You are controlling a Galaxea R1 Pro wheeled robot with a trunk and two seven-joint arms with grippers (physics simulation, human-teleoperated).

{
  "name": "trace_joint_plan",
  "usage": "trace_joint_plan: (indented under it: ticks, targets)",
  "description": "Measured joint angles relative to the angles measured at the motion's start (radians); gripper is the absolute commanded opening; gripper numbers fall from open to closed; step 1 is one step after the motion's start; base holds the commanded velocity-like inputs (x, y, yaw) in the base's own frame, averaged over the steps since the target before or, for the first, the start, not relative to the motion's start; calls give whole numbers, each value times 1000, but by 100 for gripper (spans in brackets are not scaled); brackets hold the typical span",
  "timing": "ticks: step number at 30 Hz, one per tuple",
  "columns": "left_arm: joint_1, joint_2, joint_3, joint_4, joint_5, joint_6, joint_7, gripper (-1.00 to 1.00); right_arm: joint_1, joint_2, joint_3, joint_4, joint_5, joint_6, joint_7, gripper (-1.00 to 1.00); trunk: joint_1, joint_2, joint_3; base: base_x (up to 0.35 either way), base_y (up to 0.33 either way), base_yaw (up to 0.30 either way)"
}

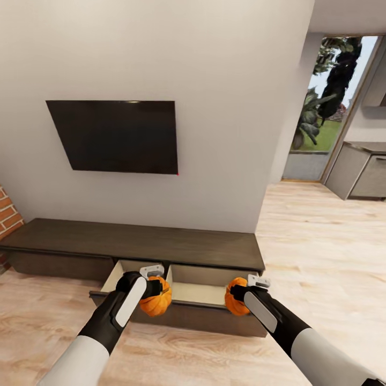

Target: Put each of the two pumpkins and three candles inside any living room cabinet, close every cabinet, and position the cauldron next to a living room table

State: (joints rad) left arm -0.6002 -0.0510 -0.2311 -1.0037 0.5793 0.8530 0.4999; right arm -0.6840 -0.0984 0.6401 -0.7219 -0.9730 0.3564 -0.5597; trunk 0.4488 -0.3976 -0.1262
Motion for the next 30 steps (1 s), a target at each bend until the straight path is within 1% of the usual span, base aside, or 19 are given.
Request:
trace_joint_plan:
  ticks: [5, 9, 14, 19, 20, 22, 28, 30]
  targets:
    - [0, 0, -13, 0, -1, 1, 0, -100, 0, 0, 0, 0, 0, -1, 1, -100, 0, 0, 0, 316, -52, 0]
    - [0, 0, -16, 0, -1, 1, 0, -100, 0, 0, -1, 0, 0, -3, 1, -100, 0, 0, 0, 247, -102, -57]
    - [0, 0, -16, 0, -1, 1, 0, -100, 0, 0, -2, 0, 2, -3, 12, -100, 0, 0, 0, 71, -36, -187]
    - [0, -1, -16, 0, 1, 1, 0, -100, 0, 1, -2, 0, 3, -3, 15, -100, 0, 0, 1, 159, -169, -244]
    - [0, -1, -16, 0, 7, -1, 0, -100, 0, 2, -2, 0, 3, -3, 15, -100, 0, 0, 2, 91, -88, -113]
    - [0, -1, -16, 0, 1, 1, 0, -100, 0, 2, -2, 0, 3, -3, 15, -100, 0, 0, 2, 44, -42, -55]
    - [0, -1, -16, 0, 2, 2, 0, -100, 0, 3, -1, 0, 3, -3, 15, -100, 0, 0, 2, 90, 23, -9]
    - [0, 0, -16, 0, 7, 0, 0, -100, -1, 3, -1, 0, 3, -4, 15, -100, 0, 0, 2, 26, 65, -1]
